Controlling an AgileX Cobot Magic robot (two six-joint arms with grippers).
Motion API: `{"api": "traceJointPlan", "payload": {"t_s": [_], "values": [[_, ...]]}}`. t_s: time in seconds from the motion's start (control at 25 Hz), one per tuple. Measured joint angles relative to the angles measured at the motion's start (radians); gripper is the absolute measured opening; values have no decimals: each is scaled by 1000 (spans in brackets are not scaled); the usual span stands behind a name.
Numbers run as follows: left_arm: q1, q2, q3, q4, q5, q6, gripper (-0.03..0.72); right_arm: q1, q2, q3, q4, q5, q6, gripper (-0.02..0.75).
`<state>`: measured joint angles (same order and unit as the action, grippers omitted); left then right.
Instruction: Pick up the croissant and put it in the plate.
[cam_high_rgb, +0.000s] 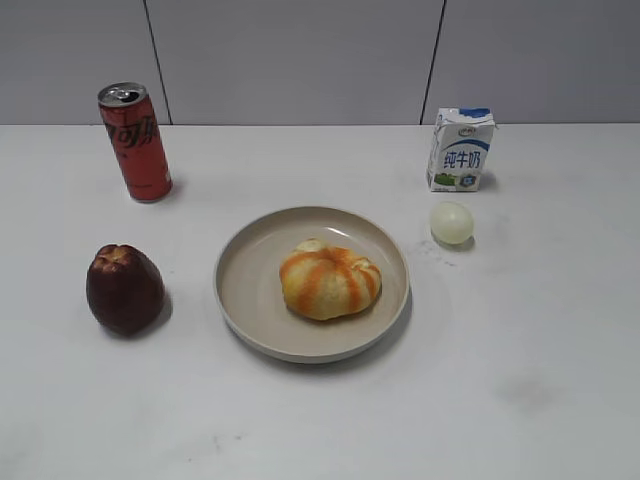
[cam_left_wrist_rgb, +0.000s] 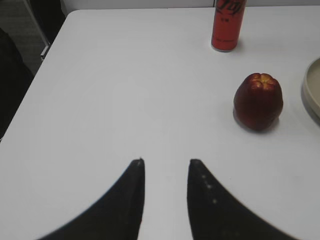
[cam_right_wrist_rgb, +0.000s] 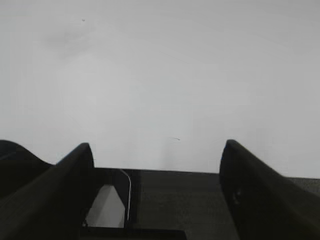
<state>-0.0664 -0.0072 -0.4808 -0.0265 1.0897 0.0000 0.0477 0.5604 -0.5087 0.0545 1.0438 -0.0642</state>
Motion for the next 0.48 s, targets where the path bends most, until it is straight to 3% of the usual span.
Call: {"api": "traceJointPlan", "payload": {"t_s": [0.48], "values": [[0,0,0,0,0,0,233,0,-460,7,0,-5,0,588]]}}
